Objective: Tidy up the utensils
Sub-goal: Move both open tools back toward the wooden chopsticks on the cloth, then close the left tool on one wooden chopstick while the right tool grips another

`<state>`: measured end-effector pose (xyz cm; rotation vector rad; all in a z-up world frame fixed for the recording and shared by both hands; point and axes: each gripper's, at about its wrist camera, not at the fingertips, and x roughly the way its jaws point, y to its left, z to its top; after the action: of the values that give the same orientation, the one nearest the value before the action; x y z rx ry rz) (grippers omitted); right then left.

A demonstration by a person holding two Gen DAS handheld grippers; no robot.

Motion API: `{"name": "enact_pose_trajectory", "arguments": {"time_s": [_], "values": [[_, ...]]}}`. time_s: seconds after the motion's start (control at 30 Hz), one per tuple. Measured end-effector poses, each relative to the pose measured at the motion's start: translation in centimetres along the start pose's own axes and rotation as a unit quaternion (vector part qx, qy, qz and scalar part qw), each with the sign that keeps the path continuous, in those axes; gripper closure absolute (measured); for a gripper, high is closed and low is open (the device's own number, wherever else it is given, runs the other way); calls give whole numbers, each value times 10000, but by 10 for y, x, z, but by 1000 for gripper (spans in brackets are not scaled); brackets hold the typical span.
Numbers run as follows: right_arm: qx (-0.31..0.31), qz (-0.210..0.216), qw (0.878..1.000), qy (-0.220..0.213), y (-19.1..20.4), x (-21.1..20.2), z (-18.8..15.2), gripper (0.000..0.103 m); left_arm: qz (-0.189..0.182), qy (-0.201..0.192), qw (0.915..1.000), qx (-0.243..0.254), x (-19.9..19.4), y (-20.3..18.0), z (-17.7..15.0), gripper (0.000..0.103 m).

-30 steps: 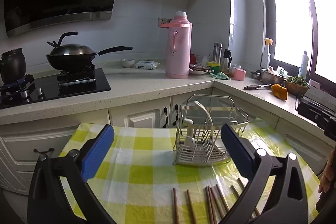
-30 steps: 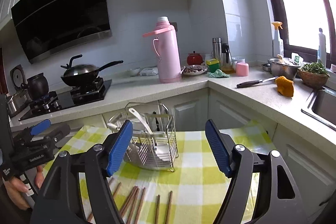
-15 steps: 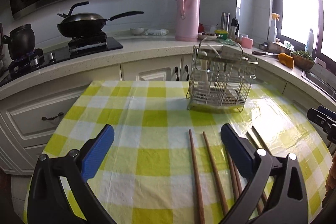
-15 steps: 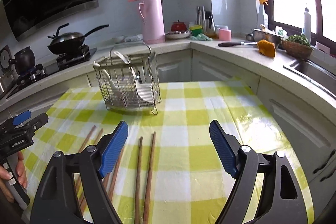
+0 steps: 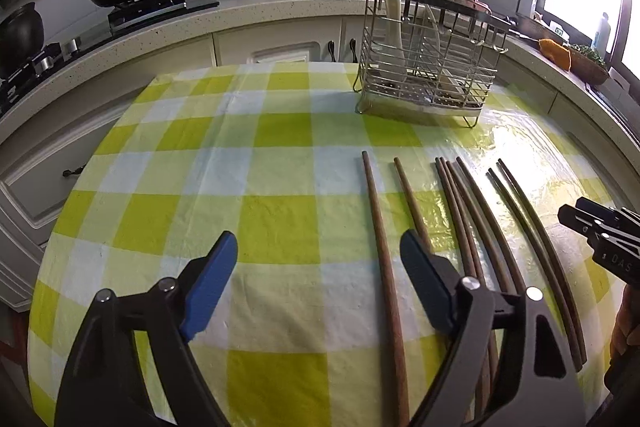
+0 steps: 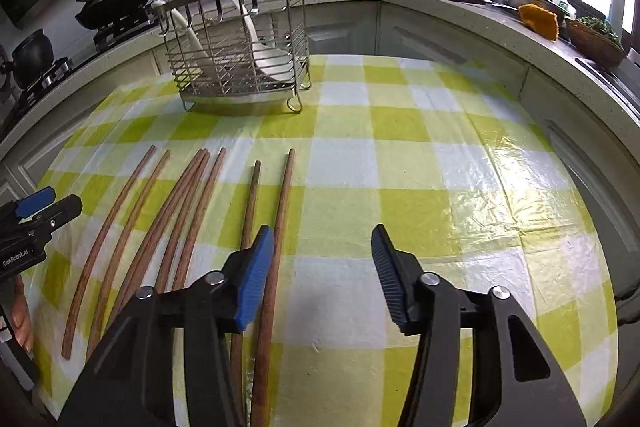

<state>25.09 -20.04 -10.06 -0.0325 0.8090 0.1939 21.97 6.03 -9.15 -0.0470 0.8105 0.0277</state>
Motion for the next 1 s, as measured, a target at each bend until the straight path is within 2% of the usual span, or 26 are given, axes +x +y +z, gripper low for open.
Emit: {"name": "enact_pose_trajectory", "arguments": {"time_s": [0.07,0.17,0.33,0.47,0.63,0.73,0.93,1.0], "values": [[-98,54,9998,173,3,10,2,68,-82,119,9999,55,7,-3,1,36],[-216,148,9992,317,9,20,6,74,-194,258,9994,95,14,-9,3,46],[-312,251,9987,314,17,26,10,76,-157,266,9993,200,19,-18,6,48],[-362,221,9983,393,18,32,14,81,-126,344,9990,244,25,-23,5,54],[-499,193,9977,421,20,37,16,81,-122,441,9986,255,32,-26,3,57],[-592,185,9972,413,23,39,18,83,-140,524,9982,269,37,-28,3,63],[-624,213,9970,409,22,40,18,83,-123,539,9979,349,39,-33,4,66],[-639,206,9969,406,22,40,18,83,-116,550,9976,414,39,-36,4,71]]}}
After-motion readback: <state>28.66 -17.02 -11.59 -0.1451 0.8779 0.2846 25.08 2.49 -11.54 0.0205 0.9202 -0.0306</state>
